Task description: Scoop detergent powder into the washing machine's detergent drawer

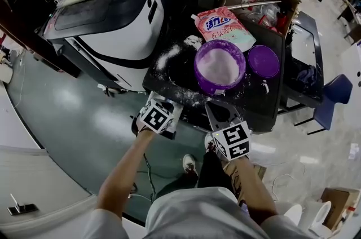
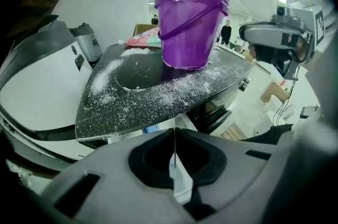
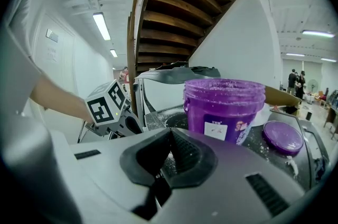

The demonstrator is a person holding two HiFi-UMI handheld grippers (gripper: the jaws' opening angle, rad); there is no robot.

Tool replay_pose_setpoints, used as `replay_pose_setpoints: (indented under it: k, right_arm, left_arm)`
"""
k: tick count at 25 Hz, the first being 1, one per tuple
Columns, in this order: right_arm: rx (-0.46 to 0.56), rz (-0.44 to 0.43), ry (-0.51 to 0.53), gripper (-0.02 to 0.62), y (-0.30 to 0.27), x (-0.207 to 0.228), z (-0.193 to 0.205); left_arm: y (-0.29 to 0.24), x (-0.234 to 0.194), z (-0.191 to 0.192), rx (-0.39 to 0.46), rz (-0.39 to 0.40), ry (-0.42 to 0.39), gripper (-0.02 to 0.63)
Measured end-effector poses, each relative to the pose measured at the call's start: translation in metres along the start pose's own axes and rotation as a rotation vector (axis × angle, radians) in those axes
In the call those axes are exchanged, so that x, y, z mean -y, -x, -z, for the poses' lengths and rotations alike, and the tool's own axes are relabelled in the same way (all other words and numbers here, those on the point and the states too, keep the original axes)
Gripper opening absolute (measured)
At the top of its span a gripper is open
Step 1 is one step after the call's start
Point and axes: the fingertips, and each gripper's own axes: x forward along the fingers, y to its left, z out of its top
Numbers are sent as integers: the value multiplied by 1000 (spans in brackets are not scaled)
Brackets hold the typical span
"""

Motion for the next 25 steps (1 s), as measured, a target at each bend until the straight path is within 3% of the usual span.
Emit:
replay_pose_setpoints:
  k: [4,11,17,22,25]
  right_arm:
    - [-1,1,-3,5,3,1,1]
    - [1,4,2,5,8,0,-2]
    - [6,13,10,5,15,-2,-2]
    - [8,19,16,5,20,-5,-2]
    - [9,22,21,5,24,-8,-3]
  left_arm:
    - [2,4,0,-44,-41,-89,15]
    - [4,6,1,-126,-200,-441,15]
    - [8,7,4,-166,-304,-646,15]
    - [11,10,7,-159,-311,-661,15]
    - [18,14,10,-109,-240,-520,15]
